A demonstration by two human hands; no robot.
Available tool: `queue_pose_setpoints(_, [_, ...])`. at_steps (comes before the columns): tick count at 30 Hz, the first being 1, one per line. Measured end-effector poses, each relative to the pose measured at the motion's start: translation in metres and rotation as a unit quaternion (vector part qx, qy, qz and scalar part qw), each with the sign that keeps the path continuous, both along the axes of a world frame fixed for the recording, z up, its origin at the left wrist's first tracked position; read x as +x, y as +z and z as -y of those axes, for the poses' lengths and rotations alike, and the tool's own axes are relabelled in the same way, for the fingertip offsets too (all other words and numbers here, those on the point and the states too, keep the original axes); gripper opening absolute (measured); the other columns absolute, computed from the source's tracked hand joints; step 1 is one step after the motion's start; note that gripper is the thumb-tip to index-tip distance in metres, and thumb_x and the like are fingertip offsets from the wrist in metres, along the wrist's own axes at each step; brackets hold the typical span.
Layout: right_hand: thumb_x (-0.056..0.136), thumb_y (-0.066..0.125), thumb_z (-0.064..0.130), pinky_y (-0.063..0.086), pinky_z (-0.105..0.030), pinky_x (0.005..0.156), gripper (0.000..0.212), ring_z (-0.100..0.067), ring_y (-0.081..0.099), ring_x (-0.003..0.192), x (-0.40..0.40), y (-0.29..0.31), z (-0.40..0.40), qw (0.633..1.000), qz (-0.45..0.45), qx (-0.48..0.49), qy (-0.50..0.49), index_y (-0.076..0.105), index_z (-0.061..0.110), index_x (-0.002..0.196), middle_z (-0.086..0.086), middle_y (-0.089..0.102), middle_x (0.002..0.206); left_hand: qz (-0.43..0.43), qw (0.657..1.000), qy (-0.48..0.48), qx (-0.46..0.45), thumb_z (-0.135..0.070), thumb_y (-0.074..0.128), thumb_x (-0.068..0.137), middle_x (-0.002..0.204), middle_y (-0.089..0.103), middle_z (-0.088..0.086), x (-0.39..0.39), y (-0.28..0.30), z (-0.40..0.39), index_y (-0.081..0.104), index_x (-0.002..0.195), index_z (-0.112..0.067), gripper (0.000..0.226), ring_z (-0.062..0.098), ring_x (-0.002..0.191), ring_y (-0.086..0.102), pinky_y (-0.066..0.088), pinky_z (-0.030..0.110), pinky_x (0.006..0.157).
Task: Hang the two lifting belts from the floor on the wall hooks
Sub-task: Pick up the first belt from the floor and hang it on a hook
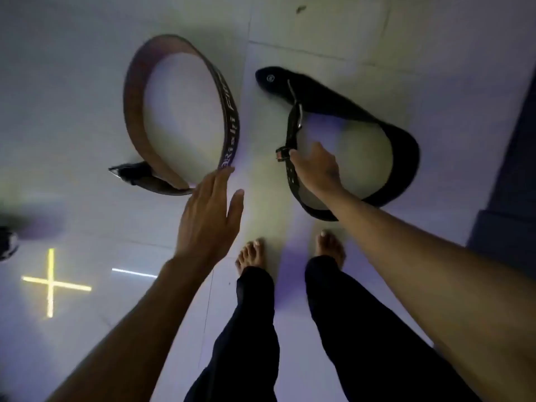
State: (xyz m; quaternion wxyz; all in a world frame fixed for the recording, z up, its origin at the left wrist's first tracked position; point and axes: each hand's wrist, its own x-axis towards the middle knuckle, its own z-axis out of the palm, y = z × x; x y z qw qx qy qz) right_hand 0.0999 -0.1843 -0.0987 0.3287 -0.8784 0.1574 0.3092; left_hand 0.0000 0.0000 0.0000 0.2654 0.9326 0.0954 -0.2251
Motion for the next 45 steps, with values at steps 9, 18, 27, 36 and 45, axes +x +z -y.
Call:
queue_pose_setpoints(9, [0.082,0.069,0.024,0.059,-0.033,0.071,0.018,-0.022,0.071,0.08,0.025,-0.02,-0.002,0.997,-0.054,0.008,-0.059,0.072,0.013,0.096,-0.005,0.073,0.085,-0.09,0.995,0.044,-0.029,-0.035,0.037,0.105,0.146,0.055,0.005,-0.019,-0.008,-0.017,0.04,0.148,-0.022,0.046,0.022,0.13,0.055,0.044,0.037,0.103])
queue_pose_setpoints(18, [0.08,0.069,0.02,0.056,-0.033,0.068,0.016,-0.02,0.07,0.076,0.036,0.234,0.08,0.99,-0.055,0.127,0.007,0.07,0.015,0.095,-0.004,0.074,0.083,-0.126,0.952,0.209,-0.187,-0.046,0.039,0.1,0.099,0.067,0.013,0.082,0.166,0.047,0.062,0.1,-0.007,0.046,0.027,0.094,0.062,0.046,0.041,0.088])
queue_pose_setpoints(27, [0.078,0.067,0.019,0.055,-0.044,0.071,0.024,-0.034,0.072,0.085,0.07,0.541,0.157,0.972,0.018,0.221,0.077,0.069,0.017,0.102,-0.016,0.075,0.09,-0.048,0.912,0.199,-0.355,-0.048,0.03,0.106,0.108,0.075,0.002,0.172,0.45,0.113,0.069,0.122,-0.014,0.054,0.019,0.101,0.07,0.051,0.031,0.094])
queue_pose_setpoints(36, [0.088,0.065,0.007,0.051,-0.029,0.069,0.012,-0.009,0.064,0.067,0.089,0.728,0.161,0.947,0.137,0.267,0.112,0.068,0.013,0.098,0.007,0.067,0.069,0.059,0.894,0.155,-0.417,-0.045,0.049,0.102,0.095,0.077,-0.001,0.216,0.647,0.124,0.073,0.112,-0.011,0.042,0.01,0.083,0.074,0.059,0.023,0.065])
queue_pose_setpoints(45, [0.091,0.062,0.005,0.061,-0.036,0.078,0.024,-0.026,0.073,0.092,0.107,0.865,0.147,0.921,0.233,0.302,0.076,0.068,0.007,0.114,-0.021,0.073,0.105,0.274,0.844,0.045,-0.459,-0.013,0.061,0.098,0.087,0.073,0.003,0.242,0.79,0.105,0.061,0.113,-0.011,0.015,0.01,0.075,0.07,0.061,0.027,0.063])
